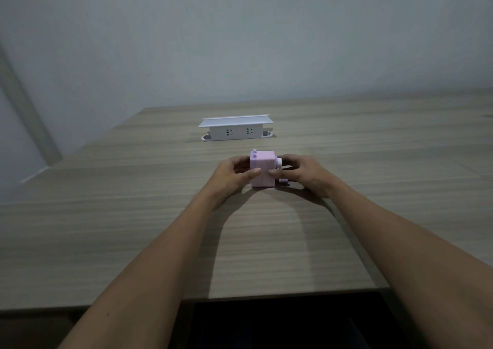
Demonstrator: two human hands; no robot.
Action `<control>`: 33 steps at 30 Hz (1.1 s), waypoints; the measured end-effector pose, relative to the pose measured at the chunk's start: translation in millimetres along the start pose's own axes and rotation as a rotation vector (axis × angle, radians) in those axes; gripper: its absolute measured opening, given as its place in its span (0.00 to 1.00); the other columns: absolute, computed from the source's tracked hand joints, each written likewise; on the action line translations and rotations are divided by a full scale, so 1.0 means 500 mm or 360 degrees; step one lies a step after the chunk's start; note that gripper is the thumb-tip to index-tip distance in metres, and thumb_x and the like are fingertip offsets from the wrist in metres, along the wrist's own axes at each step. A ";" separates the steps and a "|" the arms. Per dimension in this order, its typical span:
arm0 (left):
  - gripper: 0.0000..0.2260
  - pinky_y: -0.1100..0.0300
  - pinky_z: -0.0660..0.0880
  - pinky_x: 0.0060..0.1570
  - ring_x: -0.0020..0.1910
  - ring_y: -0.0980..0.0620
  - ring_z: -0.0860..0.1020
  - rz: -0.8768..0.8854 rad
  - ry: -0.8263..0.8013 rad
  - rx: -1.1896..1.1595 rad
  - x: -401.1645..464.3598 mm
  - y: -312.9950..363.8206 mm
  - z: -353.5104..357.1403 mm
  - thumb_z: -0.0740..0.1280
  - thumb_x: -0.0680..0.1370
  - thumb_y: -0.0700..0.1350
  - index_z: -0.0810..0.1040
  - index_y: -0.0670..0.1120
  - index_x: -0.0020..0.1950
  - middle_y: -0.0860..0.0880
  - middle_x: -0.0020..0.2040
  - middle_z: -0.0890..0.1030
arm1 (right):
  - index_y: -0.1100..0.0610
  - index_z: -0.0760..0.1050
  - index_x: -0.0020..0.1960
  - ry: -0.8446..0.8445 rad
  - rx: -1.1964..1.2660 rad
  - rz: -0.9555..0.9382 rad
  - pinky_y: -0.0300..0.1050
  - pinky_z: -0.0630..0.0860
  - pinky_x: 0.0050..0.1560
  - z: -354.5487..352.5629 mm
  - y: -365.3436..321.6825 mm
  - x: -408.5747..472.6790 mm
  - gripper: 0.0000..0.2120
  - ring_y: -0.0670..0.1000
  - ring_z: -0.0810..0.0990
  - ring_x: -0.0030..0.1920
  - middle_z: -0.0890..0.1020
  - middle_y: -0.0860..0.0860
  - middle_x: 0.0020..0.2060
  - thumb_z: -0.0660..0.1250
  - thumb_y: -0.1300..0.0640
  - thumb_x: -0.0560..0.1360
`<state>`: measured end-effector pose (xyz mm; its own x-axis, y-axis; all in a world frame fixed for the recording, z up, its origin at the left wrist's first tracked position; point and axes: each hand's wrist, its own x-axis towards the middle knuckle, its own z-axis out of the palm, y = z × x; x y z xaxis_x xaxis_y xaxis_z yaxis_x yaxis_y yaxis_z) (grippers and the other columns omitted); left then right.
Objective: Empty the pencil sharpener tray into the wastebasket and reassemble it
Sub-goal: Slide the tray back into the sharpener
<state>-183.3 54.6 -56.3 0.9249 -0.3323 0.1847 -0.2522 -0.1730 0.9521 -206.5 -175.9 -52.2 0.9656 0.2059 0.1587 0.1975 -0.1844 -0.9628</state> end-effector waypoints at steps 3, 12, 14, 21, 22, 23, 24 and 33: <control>0.22 0.59 0.80 0.59 0.60 0.50 0.82 0.0028 -0.0028 0.0050 0.026 0.014 0.005 0.74 0.76 0.40 0.77 0.42 0.70 0.46 0.61 0.83 | 0.59 0.78 0.68 0.0001 0.0019 -0.0005 0.43 0.82 0.52 -0.016 0.004 0.021 0.23 0.55 0.86 0.57 0.85 0.56 0.59 0.76 0.61 0.74; 0.23 0.60 0.79 0.61 0.59 0.52 0.82 0.0102 -0.0018 0.0100 0.203 0.050 0.007 0.74 0.76 0.40 0.76 0.39 0.71 0.46 0.63 0.83 | 0.57 0.78 0.69 0.0094 -0.0143 -0.0110 0.39 0.78 0.52 -0.096 -0.018 0.143 0.22 0.45 0.83 0.51 0.85 0.51 0.58 0.74 0.59 0.76; 0.23 0.56 0.77 0.64 0.62 0.49 0.82 0.0084 -0.0018 0.0121 0.248 0.045 0.003 0.74 0.76 0.40 0.76 0.39 0.71 0.44 0.64 0.83 | 0.55 0.77 0.70 0.0109 -0.0139 -0.0120 0.37 0.78 0.50 -0.112 -0.010 0.179 0.22 0.43 0.83 0.49 0.85 0.49 0.56 0.73 0.59 0.77; 0.23 0.57 0.79 0.59 0.60 0.47 0.81 0.0024 0.0079 0.0150 0.394 0.022 0.008 0.75 0.75 0.40 0.77 0.38 0.69 0.42 0.63 0.82 | 0.56 0.73 0.73 0.0127 -0.0218 -0.0188 0.35 0.79 0.49 -0.177 0.021 0.320 0.25 0.44 0.83 0.53 0.83 0.51 0.60 0.73 0.62 0.77; 0.23 0.61 0.79 0.56 0.59 0.48 0.81 0.0024 0.0096 0.0139 0.410 0.017 0.011 0.75 0.75 0.39 0.76 0.37 0.69 0.41 0.64 0.82 | 0.57 0.73 0.74 0.0133 -0.0228 -0.0195 0.35 0.79 0.49 -0.185 0.027 0.337 0.26 0.46 0.82 0.55 0.82 0.51 0.62 0.72 0.62 0.77; 0.23 0.64 0.79 0.54 0.59 0.48 0.80 0.0029 0.0109 0.0133 0.428 0.011 0.016 0.74 0.76 0.38 0.75 0.37 0.70 0.41 0.64 0.81 | 0.57 0.72 0.74 0.0131 -0.0248 -0.0201 0.35 0.79 0.49 -0.194 0.033 0.356 0.26 0.47 0.82 0.56 0.82 0.51 0.62 0.72 0.62 0.77; 0.23 0.64 0.78 0.53 0.58 0.49 0.80 0.0028 0.0121 0.0119 0.445 0.004 0.024 0.74 0.76 0.37 0.74 0.36 0.70 0.41 0.64 0.81 | 0.57 0.72 0.74 0.0121 -0.0263 -0.0207 0.34 0.79 0.49 -0.203 0.043 0.373 0.26 0.47 0.81 0.56 0.81 0.52 0.63 0.72 0.62 0.78; 0.29 0.49 0.77 0.64 0.62 0.43 0.78 0.0014 0.0268 0.0026 0.504 -0.079 0.073 0.74 0.76 0.36 0.67 0.37 0.74 0.37 0.67 0.77 | 0.56 0.70 0.76 0.0161 -0.0180 -0.0119 0.39 0.81 0.50 -0.227 0.138 0.429 0.27 0.50 0.83 0.56 0.80 0.55 0.65 0.71 0.61 0.78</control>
<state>49.1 -56.2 -56.6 0.9569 -0.1740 0.2324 -0.2637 -0.1860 0.9465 33.3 -253.7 -59.9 0.9584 0.1266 0.2557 0.2819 -0.2802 -0.9176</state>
